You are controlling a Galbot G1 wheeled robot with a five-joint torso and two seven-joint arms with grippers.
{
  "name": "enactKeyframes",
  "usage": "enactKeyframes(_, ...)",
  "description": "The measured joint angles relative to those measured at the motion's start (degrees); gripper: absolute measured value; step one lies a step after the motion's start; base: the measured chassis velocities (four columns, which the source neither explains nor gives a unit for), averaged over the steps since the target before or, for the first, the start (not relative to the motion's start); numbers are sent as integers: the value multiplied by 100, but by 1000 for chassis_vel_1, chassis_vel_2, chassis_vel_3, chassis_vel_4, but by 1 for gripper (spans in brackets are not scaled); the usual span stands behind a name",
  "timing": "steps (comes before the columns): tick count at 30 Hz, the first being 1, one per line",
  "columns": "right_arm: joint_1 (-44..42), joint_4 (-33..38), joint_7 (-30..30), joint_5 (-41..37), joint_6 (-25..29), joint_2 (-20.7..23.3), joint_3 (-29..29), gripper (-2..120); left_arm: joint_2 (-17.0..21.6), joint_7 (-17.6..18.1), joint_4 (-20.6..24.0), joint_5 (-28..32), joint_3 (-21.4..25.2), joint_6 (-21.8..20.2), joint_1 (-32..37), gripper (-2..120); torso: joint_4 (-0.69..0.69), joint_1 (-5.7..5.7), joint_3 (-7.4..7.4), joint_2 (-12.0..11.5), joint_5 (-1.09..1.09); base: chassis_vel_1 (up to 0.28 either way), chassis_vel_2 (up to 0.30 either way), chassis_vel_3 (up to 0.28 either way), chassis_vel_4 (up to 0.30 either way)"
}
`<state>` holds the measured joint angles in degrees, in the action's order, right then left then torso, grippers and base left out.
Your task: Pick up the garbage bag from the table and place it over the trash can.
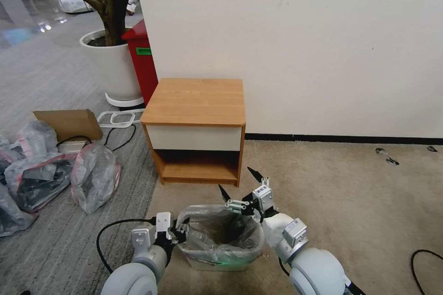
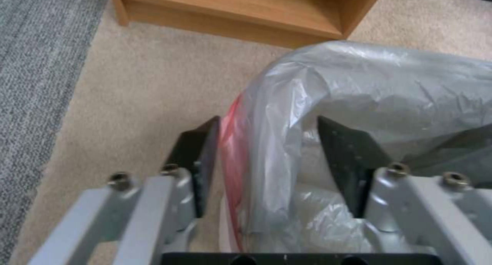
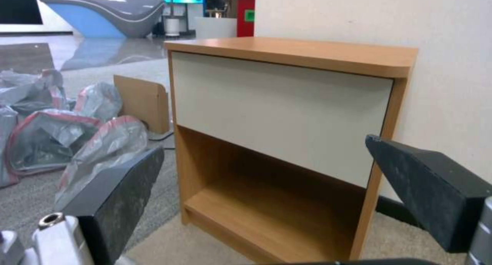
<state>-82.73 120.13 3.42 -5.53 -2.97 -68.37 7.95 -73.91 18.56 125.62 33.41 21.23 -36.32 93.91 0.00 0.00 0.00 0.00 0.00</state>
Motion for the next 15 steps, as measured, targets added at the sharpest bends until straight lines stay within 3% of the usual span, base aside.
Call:
enactKeyframes(2,3,0,4,9,0,-29,-14,100,-1,0,-1,-6,11,26,20,65,0,0,0,0,0,0,0,0,0)
enactKeyframes(9,28,-2,4,12,-9,-28,-5,100,62,-50,260,-41,86,34,131,85,0,0,0,0,0,0,0,0,0)
enactKeyframes(12,56,-2,4,9,24,-39,1,100,187,-298,553,39,159,-226,237,99,0,0,0,0,0,0,0,0,0)
enactKeyframes(14,60,-7,3,10,34,-65,-3,100,205,-396,590,-20,178,-205,256,99,-1,0,0,0,0,0,0,0,0)
enactKeyframes(15,59,-31,-11,11,60,-104,-3,100,213,-528,586,-254,190,10,278,99,0,0,0,0,0,0,0,0,0)
